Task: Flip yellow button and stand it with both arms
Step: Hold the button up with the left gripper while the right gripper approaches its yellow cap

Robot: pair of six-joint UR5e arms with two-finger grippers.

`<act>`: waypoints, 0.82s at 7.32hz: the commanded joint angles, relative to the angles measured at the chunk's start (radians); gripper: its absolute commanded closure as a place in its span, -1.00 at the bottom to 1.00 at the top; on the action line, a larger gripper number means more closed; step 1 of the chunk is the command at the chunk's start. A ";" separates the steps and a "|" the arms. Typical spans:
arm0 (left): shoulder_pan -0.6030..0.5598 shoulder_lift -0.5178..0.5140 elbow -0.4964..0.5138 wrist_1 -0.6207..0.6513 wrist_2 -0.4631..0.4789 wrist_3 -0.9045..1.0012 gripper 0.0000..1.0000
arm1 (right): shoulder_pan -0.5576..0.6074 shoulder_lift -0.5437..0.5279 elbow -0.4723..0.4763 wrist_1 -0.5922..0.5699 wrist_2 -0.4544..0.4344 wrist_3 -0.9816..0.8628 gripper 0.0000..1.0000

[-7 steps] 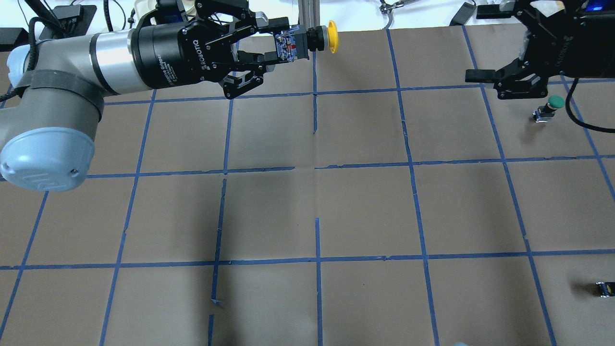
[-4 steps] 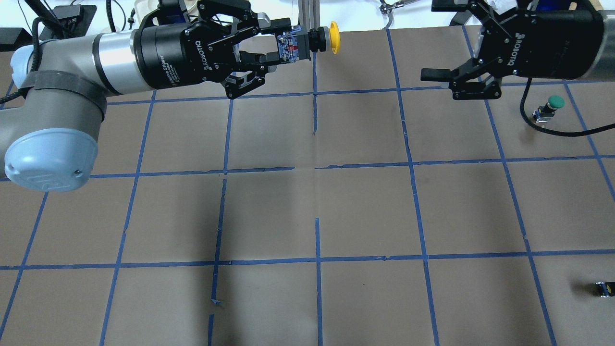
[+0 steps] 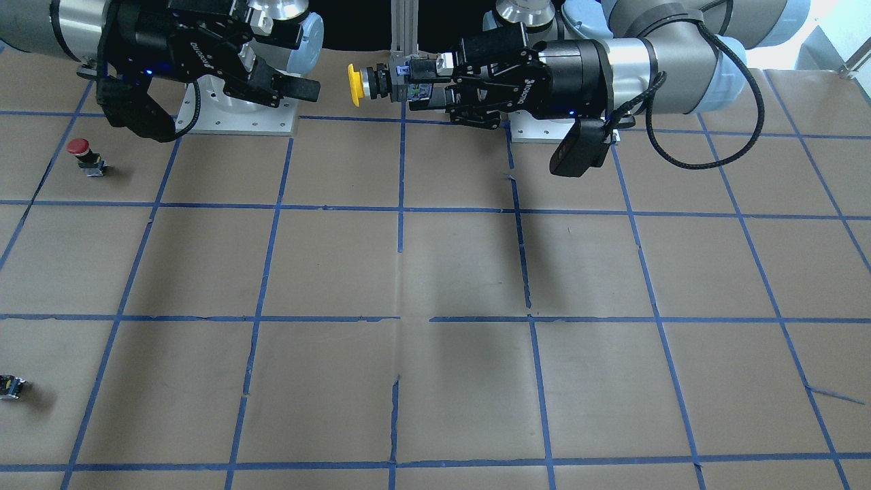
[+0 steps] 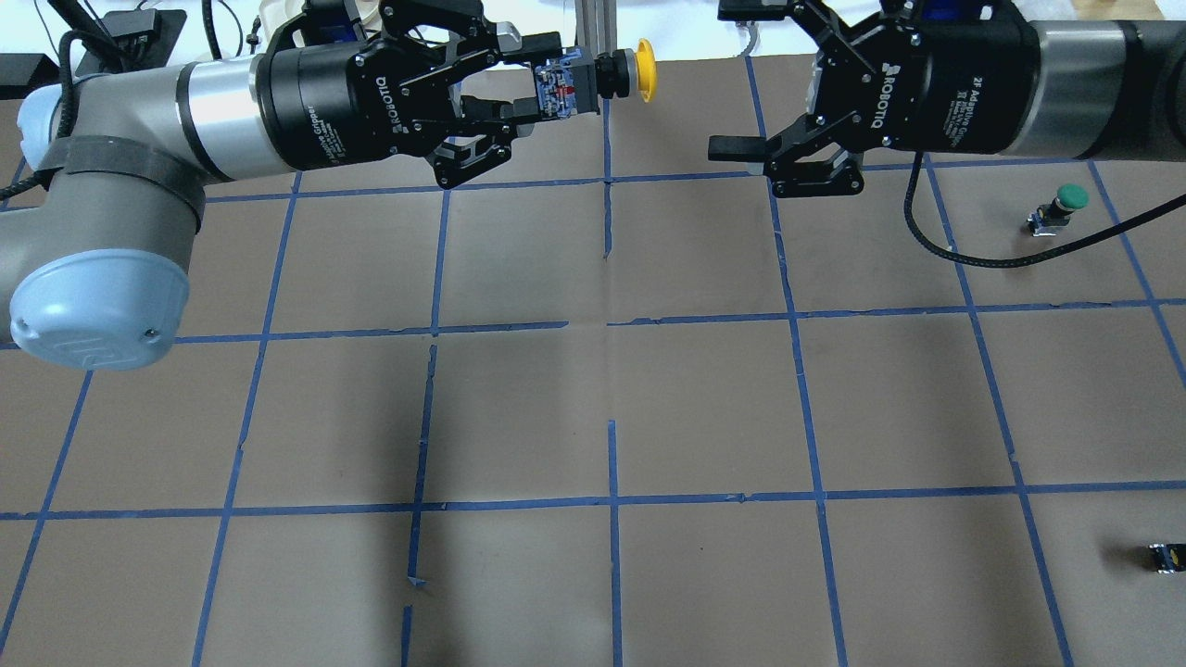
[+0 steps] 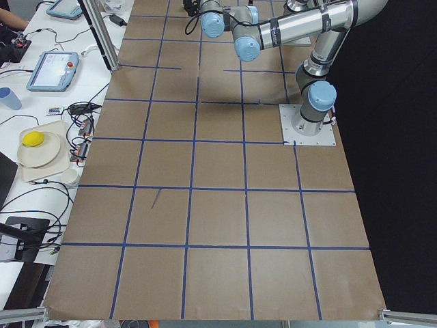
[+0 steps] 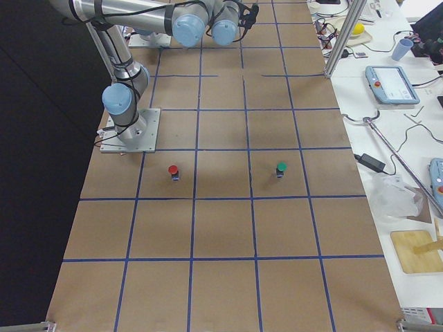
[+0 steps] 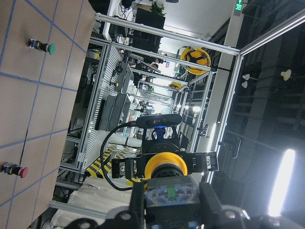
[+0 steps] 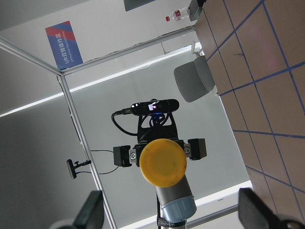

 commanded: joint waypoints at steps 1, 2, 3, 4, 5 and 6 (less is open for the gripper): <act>0.000 -0.003 0.002 0.011 -0.001 -0.001 0.78 | 0.015 0.004 -0.003 0.000 0.001 0.011 -0.93; 0.002 -0.003 0.012 0.013 -0.001 -0.004 0.79 | 0.038 0.004 -0.013 -0.008 0.018 0.012 -0.87; 0.002 -0.004 -0.006 0.014 -0.012 -0.001 0.78 | 0.053 0.011 -0.014 -0.060 0.062 0.024 -0.88; 0.000 0.000 -0.020 0.014 -0.012 -0.004 0.78 | 0.055 0.024 -0.014 -0.138 0.055 0.088 -0.89; 0.002 0.002 -0.009 0.017 -0.026 -0.007 0.78 | 0.061 0.024 -0.006 -0.193 0.051 0.132 -0.88; 0.002 0.009 -0.012 0.017 -0.027 -0.007 0.78 | 0.076 0.026 0.000 -0.206 0.054 0.134 -0.88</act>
